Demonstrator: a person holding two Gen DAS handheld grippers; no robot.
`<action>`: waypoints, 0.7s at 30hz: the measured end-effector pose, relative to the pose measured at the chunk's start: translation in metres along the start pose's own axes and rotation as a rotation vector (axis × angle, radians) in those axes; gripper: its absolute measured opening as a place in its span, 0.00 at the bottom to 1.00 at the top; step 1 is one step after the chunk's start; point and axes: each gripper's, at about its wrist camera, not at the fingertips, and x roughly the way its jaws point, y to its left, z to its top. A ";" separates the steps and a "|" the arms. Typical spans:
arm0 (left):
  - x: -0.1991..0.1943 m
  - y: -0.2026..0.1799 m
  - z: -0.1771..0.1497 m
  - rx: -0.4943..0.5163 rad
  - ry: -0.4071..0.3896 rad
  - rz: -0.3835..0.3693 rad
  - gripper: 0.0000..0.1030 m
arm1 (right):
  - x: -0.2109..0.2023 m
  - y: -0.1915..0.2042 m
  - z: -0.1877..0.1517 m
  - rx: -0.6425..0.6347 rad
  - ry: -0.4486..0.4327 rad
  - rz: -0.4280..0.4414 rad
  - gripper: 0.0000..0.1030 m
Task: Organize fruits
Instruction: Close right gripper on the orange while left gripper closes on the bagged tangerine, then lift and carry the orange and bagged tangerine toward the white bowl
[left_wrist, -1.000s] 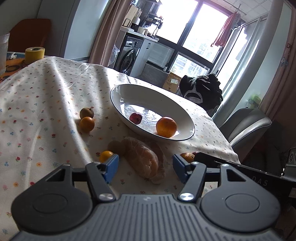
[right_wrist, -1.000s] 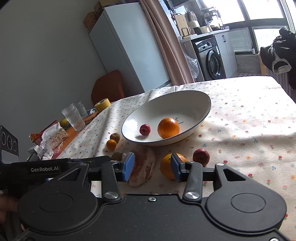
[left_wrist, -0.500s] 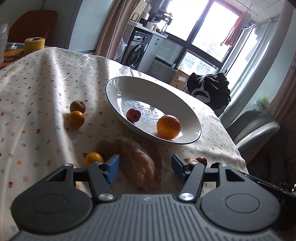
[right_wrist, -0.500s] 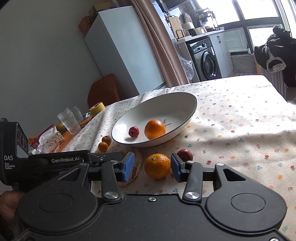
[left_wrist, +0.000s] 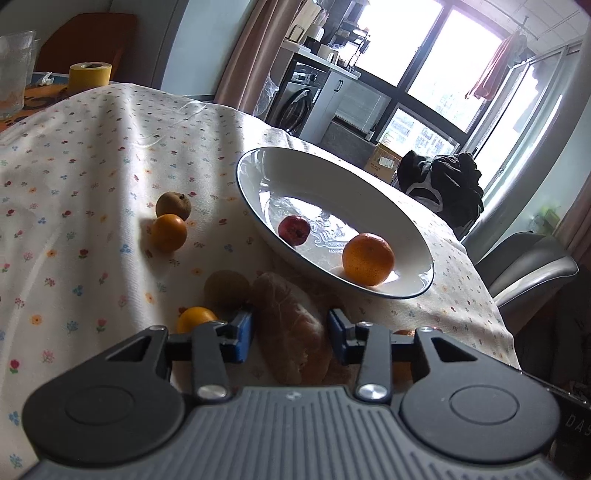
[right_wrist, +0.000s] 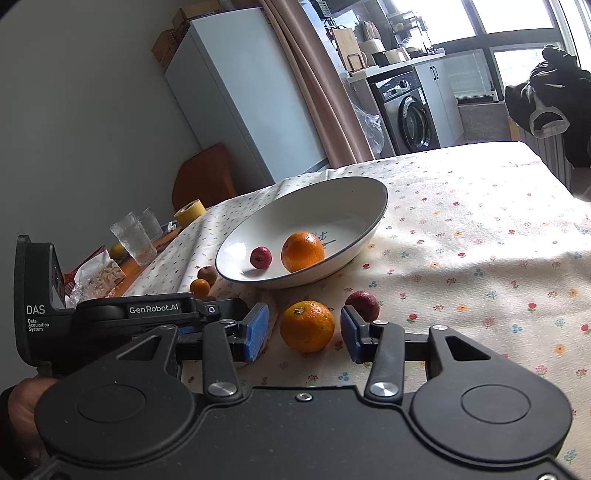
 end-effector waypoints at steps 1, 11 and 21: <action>0.000 0.002 0.001 -0.003 0.002 -0.005 0.38 | 0.000 0.001 -0.001 -0.002 0.002 0.000 0.42; -0.014 0.014 -0.001 -0.036 0.005 -0.066 0.27 | 0.011 0.009 -0.004 -0.019 0.029 0.000 0.43; -0.025 0.022 0.003 -0.028 -0.002 -0.083 0.22 | 0.026 0.015 -0.004 -0.045 0.052 -0.040 0.45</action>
